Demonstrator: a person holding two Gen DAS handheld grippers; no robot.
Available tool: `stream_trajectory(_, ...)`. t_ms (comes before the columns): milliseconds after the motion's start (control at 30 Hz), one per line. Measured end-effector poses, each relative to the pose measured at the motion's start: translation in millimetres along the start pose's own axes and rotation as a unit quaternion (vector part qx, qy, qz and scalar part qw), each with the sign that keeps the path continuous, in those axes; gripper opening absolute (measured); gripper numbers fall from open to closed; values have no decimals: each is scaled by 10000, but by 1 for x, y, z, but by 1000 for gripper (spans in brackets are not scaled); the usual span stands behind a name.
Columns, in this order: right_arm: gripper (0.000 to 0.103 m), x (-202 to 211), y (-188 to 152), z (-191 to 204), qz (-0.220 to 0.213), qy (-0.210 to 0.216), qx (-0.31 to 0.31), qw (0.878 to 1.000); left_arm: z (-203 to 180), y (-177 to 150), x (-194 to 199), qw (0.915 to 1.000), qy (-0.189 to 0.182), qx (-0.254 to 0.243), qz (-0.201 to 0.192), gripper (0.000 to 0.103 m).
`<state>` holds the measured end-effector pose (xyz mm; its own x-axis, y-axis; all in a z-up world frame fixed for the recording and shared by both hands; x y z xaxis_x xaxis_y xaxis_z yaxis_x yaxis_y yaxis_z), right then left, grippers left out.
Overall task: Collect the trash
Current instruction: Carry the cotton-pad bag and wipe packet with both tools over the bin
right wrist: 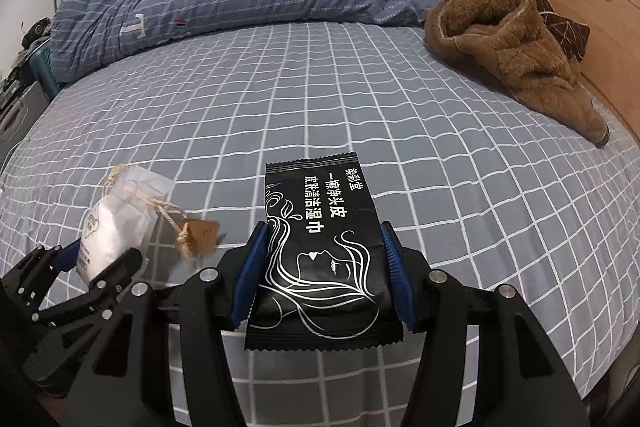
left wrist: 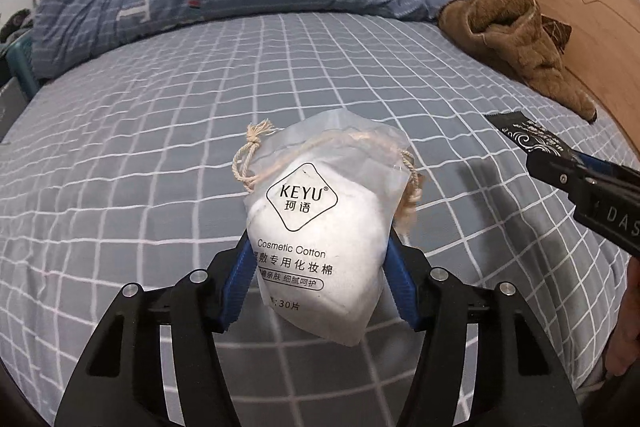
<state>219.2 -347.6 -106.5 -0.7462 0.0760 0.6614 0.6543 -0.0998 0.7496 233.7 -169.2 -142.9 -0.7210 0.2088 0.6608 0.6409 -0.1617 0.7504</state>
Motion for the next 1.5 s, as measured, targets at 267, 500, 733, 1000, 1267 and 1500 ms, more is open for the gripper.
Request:
stream_trajectory(267,53,27,-12,23,-94,61,145,9998,16,-11,29,9999,133,83,-18,59)
stream_trajectory(500,53,51,-26,39,-145,130,180,9996,27,-30,56,9996,225,157,13,59)
stream_trajectory(733,53,77,-49,56,-155,166,302,9993,32,-49,86,9995,259,171,-13,59)
stream_trajectory(1000,53,111,-70,69,-214,240,317,9990,40,-72,118,9993,240,270,-4,59)
stream_trajectory(1267,53,142,-97,82,-208,290,382,9986,42,-93,147,9991,208,361,25,59)
stream_trajectory(1500,53,165,-116,86,-189,336,314,9988,42,-114,170,9990,212,389,75,58)
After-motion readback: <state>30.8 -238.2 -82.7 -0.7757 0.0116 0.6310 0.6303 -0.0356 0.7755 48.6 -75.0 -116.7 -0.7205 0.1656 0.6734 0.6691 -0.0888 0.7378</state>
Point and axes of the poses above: each gripper's, at about its wrist camera, not at the fingertips, and x roughly against the way its jaws point, z to its left, y to its top, the point moved 7 cm from there along -x, roughly the way its jaws point, and after that the axes turned 8 degrees about -z, right-handed, at the moved point
